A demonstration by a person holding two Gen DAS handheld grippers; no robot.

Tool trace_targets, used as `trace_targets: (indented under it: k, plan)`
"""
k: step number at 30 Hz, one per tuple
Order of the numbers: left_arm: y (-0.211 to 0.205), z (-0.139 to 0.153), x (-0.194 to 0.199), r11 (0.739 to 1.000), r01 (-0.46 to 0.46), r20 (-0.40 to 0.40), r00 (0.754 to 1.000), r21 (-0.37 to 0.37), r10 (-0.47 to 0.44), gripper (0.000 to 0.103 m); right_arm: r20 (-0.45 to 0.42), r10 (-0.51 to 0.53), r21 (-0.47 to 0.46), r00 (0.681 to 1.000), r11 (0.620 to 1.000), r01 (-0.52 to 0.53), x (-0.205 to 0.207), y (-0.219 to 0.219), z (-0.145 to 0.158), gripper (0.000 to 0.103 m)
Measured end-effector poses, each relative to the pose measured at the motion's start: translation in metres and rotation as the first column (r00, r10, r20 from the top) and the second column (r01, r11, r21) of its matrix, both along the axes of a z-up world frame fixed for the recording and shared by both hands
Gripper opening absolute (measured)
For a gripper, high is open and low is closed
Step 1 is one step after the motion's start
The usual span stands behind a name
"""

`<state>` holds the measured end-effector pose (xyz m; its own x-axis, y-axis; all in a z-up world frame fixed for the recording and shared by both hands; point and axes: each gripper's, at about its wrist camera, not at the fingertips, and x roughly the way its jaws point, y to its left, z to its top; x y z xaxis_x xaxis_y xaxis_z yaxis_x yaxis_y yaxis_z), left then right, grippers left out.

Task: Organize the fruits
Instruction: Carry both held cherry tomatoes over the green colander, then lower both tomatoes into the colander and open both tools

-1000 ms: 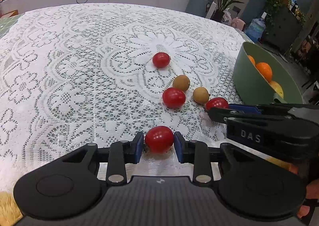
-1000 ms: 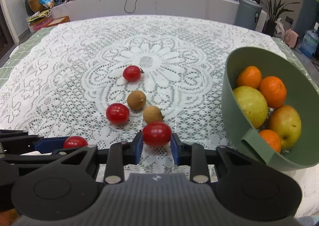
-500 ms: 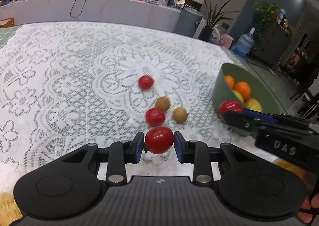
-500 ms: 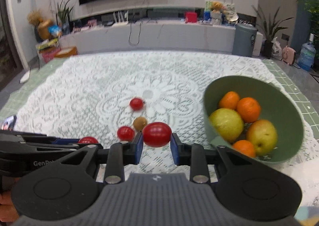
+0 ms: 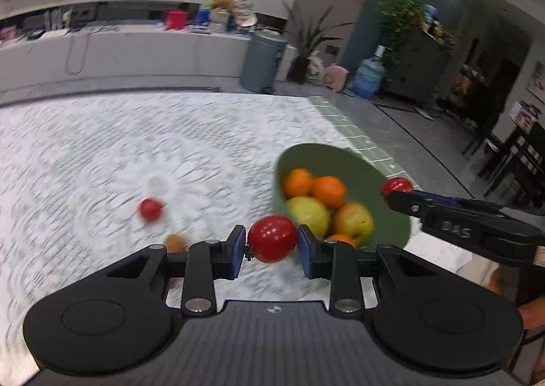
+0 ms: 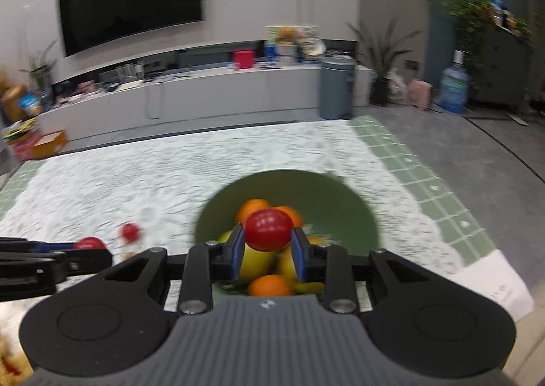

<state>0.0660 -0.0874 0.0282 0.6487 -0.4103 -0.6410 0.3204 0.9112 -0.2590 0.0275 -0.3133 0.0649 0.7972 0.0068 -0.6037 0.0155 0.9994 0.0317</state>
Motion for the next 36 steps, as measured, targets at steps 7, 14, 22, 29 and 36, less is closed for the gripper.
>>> trace_targets:
  k: [7,14,22,29,36]
  plan:
    - [-0.052,0.002,0.027,0.992,0.07,-0.003,0.998,0.101,-0.07,0.036,-0.082,-0.069,0.058,0.994,0.996,0.074,0.033,-0.03,-0.019,0.026]
    - [-0.064,-0.004,0.048,0.983,0.078,-0.012,0.997,0.165,-0.077,0.036,-0.088,-0.048,0.022,0.995,0.998,0.05,0.05,-0.021,-0.027,0.026]
    - [-0.074,-0.01,0.065,0.972,0.081,-0.021,0.997,0.222,-0.078,0.036,-0.134,-0.086,0.015,0.987,0.996,0.089,0.076,-0.023,-0.042,0.026]
    - [-0.08,-0.016,0.078,0.968,0.084,-0.032,0.996,0.236,-0.079,0.036,-0.162,-0.102,0.018,0.982,0.994,0.106,0.086,-0.026,-0.053,0.026]
    - [-0.09,-0.025,0.088,0.966,0.087,-0.049,0.996,0.245,-0.077,0.036,-0.157,-0.093,-0.003,0.983,0.996,0.094,0.086,-0.021,-0.054,0.026]
